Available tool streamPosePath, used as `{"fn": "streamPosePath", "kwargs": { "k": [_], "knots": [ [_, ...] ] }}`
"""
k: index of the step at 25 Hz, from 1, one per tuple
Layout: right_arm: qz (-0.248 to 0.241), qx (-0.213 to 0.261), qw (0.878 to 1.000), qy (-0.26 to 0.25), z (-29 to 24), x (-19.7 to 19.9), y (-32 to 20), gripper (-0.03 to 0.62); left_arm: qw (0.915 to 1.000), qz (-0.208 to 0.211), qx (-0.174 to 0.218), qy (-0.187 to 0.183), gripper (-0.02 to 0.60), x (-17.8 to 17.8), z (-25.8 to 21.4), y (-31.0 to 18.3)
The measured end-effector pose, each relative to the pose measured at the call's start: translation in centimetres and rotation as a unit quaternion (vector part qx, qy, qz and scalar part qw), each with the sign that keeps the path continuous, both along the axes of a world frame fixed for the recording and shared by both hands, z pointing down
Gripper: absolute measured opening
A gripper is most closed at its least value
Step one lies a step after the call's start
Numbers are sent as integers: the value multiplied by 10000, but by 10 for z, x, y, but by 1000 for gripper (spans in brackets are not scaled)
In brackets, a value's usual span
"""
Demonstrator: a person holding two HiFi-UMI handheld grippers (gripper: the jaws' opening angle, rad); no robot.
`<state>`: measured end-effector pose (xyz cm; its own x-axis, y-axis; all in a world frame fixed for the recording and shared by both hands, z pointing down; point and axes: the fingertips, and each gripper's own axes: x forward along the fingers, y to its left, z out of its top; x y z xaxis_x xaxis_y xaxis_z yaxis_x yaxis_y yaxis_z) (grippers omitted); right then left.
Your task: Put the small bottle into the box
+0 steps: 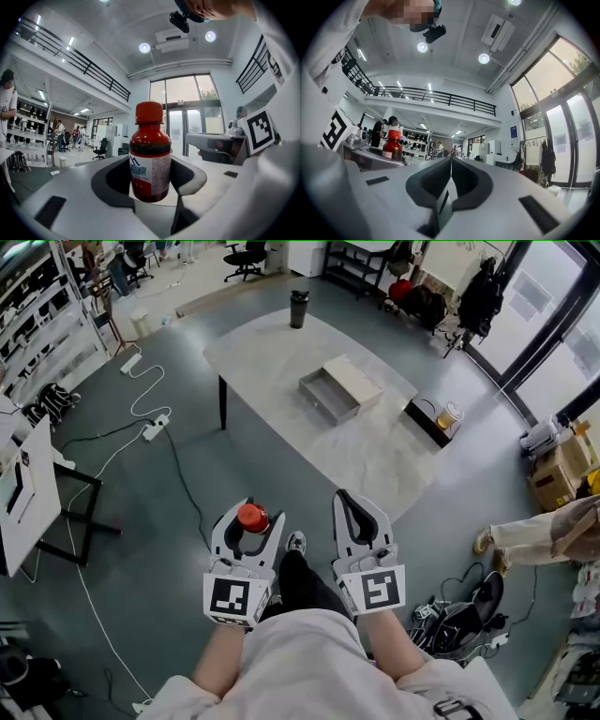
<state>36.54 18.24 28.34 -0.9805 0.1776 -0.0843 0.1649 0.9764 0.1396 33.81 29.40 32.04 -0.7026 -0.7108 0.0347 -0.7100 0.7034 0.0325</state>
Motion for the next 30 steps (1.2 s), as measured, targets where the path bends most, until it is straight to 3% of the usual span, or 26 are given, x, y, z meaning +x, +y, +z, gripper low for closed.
{"fn": "streamPosePath", "kwargs": {
  "k": [7,14,24,30],
  "knots": [
    [-325,-162,9991,-206,-1,-108,-7,26,9997,-55,-146,196,229,-95,6,-13],
    [-445,-227,9986,-182,-7,-211,-47,26,9992,100,-278,283,229,-199,3,-56],
    [-193,-302,9993,116,16,-310,-108,26,9983,397,-262,335,229,-307,9,-112],
    [222,-286,9990,274,34,-385,-128,26,9961,750,-332,315,229,-400,21,-131]
  ]
}}
